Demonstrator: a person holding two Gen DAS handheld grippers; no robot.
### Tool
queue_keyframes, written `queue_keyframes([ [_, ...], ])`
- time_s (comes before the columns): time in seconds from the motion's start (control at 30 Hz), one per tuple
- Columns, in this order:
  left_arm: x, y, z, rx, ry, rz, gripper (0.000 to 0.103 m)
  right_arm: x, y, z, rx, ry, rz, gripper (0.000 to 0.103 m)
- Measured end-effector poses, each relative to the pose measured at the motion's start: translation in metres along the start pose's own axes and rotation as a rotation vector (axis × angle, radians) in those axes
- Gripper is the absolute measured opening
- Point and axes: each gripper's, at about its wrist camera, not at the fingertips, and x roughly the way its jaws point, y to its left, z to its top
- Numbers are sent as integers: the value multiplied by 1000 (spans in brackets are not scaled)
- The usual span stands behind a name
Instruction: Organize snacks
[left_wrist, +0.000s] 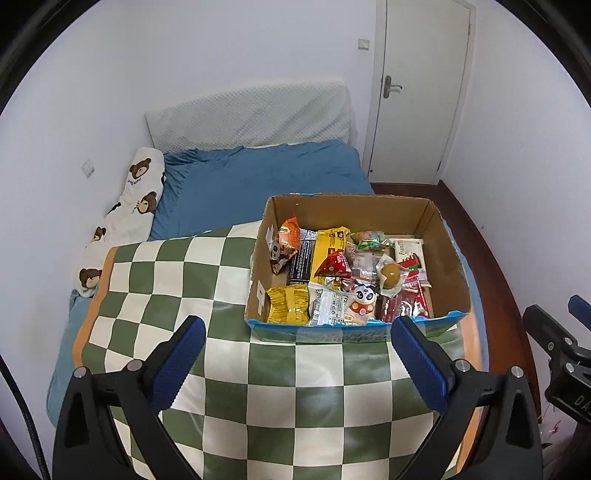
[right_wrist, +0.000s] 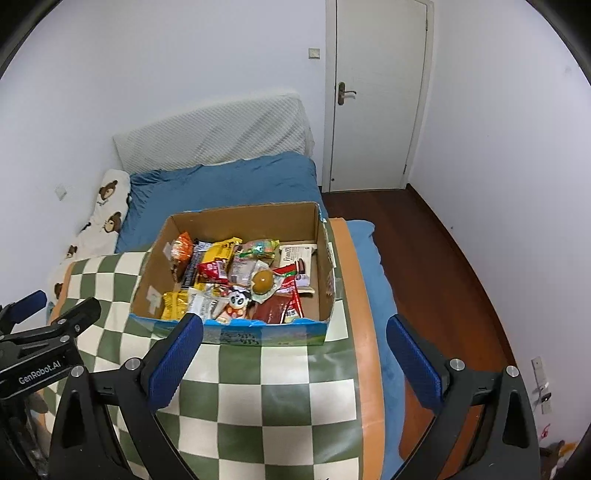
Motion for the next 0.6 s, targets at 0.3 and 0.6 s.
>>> queue_keyframes([
  [0.3, 14, -5, 3, -1, 22, -8, 103, 27, 3, 6, 6, 34, -2, 102],
  [0.6, 16, -5, 3, 1, 15, -14, 103, 23, 7, 7, 2, 30, -8, 101],
])
